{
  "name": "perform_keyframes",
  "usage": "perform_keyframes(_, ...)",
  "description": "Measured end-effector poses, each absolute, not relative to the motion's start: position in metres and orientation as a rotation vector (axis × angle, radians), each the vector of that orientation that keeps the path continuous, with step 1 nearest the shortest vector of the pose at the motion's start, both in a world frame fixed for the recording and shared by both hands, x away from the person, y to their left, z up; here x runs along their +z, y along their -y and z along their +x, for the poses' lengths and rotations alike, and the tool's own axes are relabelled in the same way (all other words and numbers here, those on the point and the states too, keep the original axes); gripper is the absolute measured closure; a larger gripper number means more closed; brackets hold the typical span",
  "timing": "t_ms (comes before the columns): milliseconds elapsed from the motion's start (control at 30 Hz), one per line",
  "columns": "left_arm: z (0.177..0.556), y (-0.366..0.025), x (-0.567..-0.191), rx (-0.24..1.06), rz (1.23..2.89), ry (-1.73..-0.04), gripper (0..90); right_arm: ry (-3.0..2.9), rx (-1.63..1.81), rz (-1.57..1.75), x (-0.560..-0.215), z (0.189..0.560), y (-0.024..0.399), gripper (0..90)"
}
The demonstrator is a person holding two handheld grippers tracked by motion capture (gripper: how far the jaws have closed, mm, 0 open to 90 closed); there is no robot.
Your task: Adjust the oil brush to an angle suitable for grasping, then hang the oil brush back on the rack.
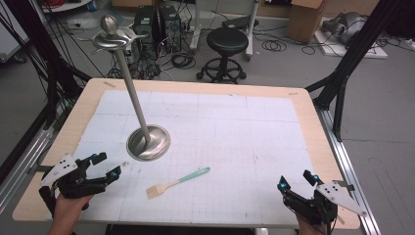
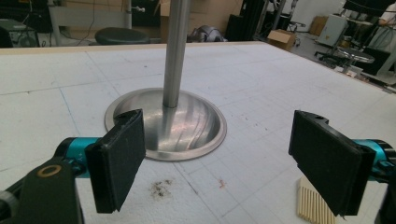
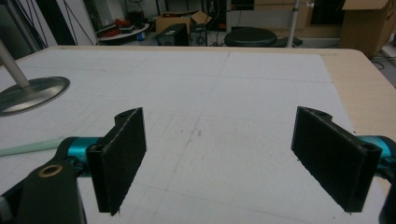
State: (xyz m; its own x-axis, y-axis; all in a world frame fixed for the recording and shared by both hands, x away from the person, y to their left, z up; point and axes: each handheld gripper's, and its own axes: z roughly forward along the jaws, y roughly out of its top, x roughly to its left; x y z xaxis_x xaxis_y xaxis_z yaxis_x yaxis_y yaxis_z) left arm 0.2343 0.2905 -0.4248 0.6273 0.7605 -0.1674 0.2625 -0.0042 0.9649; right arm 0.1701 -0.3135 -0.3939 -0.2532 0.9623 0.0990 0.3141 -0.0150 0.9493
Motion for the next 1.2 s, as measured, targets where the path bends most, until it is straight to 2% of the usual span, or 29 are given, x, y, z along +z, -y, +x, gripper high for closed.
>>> perform_keyframes(567, 0.237, -0.282, -0.424, 0.457, 1.589, -0.848, 21.2, -1.682, 1.278, 1.343, -0.397, 0.169, 0.312, 16.8)
perform_keyframes(767, 0.237, -0.273, -0.423, 0.448, 1.653, -0.808, 24.4, -1.69, 1.279, 1.353, -0.397, 0.17, 0.31, 16.9)
perform_keyframes(1033, 0.242, -0.253, -0.418, 0.374, 1.662, -0.74, 23.2, -1.743, 1.267, 1.334, -0.4, 0.173, 0.305, 16.9)
perform_keyframes(1200, 0.249, -0.233, -0.416, 0.32, 1.725, -0.713, 23.3, -1.757, 1.272, 1.356, -0.402, 0.177, 0.305, 17.0)
